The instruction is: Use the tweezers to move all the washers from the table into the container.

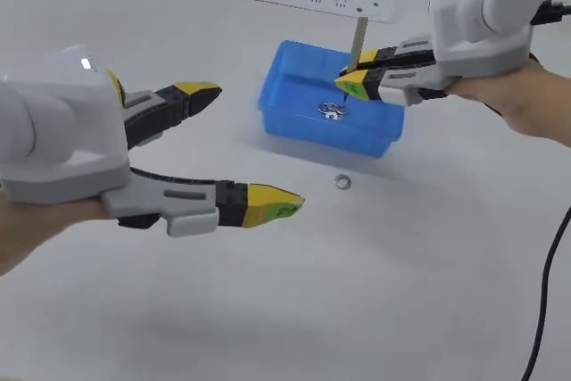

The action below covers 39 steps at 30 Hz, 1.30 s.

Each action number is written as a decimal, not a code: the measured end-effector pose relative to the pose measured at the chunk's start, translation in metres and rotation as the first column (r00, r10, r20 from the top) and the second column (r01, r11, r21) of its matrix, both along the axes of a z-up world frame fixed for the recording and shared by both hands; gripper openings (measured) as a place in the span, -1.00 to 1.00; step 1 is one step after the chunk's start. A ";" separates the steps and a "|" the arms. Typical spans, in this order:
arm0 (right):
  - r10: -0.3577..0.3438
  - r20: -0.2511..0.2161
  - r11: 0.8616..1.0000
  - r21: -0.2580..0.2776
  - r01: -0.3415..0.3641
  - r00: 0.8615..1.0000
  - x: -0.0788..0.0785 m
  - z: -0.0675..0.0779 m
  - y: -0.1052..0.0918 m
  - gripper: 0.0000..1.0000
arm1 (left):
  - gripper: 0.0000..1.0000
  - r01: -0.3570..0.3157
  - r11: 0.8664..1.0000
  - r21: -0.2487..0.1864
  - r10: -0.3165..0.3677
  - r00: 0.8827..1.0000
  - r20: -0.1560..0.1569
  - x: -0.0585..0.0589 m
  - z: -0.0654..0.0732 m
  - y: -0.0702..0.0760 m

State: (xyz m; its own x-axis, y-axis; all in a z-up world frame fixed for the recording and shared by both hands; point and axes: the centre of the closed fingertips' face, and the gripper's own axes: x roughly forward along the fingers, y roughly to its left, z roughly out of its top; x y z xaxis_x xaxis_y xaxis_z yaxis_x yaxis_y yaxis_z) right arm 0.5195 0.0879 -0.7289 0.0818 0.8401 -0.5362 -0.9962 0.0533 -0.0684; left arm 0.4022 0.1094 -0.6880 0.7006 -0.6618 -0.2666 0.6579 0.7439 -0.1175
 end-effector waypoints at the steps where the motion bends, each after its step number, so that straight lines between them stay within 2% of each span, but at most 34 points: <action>1: 0.002 0.002 1.000 0.004 -0.002 1.000 -0.002 0.003 0.000 -0.85 | 0.99 0.015 1.000 -0.003 -0.015 1.000 0.009 0.003 0.004 -0.002; 6: 0.006 0.008 0.999 0.033 -0.007 1.000 -0.013 0.019 -0.003 -0.85 | 0.95 0.055 0.998 0.012 -0.056 0.998 0.032 0.018 0.015 -0.009; 8: 0.015 0.011 0.999 0.036 -0.016 1.000 -0.016 0.019 -0.004 -0.85 | 0.92 0.069 0.997 0.025 -0.070 0.997 0.040 0.026 0.020 -0.011; 10: 0.028 0.018 0.999 0.034 -0.029 0.999 -0.020 0.020 -0.005 -0.85 | 0.86 0.097 0.995 0.002 -0.097 0.993 0.069 0.034 0.031 -0.017; 12: 0.041 0.023 0.999 0.021 -0.042 0.999 -0.024 0.019 -0.006 -0.85 | 0.74 0.126 0.992 -0.020 -0.123 0.989 0.087 0.040 0.040 -0.022; 16: 0.051 0.028 0.999 0.002 -0.051 0.998 -0.026 0.017 -0.008 -0.85 | 0.49 0.189 0.982 0.008 -0.188 0.975 0.119 0.062 0.051 -0.034; 19: 0.060 0.029 0.998 -0.004 -0.060 0.998 -0.027 0.017 -0.008 -0.85 | 0.29 0.242 0.970 0.003 -0.241 0.963 0.118 0.073 0.056 -0.045; 21: 0.068 0.030 0.998 -0.007 -0.068 0.997 -0.028 0.018 -0.008 -0.85 | 0.11 0.276 0.961 0.022 -0.277 0.952 0.133 0.079 0.057 -0.052; 23: 0.077 0.032 0.997 -0.011 -0.077 0.997 -0.029 0.018 -0.007 -0.85 | -0.01 0.285 0.958 0.030 -0.287 0.949 0.131 0.085 0.056 -0.056; 25: 0.085 0.035 0.996 -0.011 -0.084 0.996 -0.029 0.019 -0.005 -0.85 | -0.08 0.317 0.948 0.034 -0.319 0.939 0.128 0.087 0.054 -0.062; 26: 0.087 0.035 0.996 -0.009 -0.087 0.996 -0.028 0.019 -0.004 -0.85 | -0.11 0.331 0.941 0.065 -0.337 0.934 0.121 0.088 0.050 -0.064; 28: 0.090 0.034 0.996 -0.006 -0.090 0.995 -0.028 0.020 -0.003 -0.85 | -0.24 0.362 0.927 0.095 -0.371 0.922 0.110 0.088 0.045 -0.068; 29: 0.092 0.034 0.996 -0.005 -0.092 0.995 -0.028 0.020 -0.002 -0.85 | -0.33 0.377 0.922 0.092 -0.385 0.918 0.097 0.086 0.044 -0.069; 30: 0.097 0.036 0.995 -0.006 -0.097 0.995 -0.028 0.020 -0.002 -0.85 | -0.48 0.384 0.918 0.094 -0.393 0.914 0.103 0.086 0.045 -0.069; 31: 0.099 0.035 0.995 -0.006 -0.099 0.994 -0.028 0.020 -0.002 -0.85 | -0.54 0.385 0.918 0.099 -0.394 0.913 0.108 0.087 0.046 -0.069; 34: 0.102 0.033 0.995 -0.006 -0.102 0.994 -0.028 0.018 -0.002 -0.85 | -0.58 0.400 0.912 0.087 -0.408 0.906 0.112 0.087 0.051 -0.070; 39: 0.118 0.028 0.993 -0.011 -0.118 0.993 -0.031 0.015 -0.002 -0.85 | -0.86 0.412 0.905 0.104 -0.422 0.899 0.116 0.088 0.052 -0.067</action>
State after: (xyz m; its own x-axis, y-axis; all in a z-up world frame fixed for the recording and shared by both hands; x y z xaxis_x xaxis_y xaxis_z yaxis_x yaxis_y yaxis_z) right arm 0.4888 0.0856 -0.7142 -0.0022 0.8396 -0.5432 -0.9932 -0.0651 -0.0965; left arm 0.4902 0.0425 -0.6363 0.3970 -0.8828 -0.2511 0.9153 0.4010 0.0374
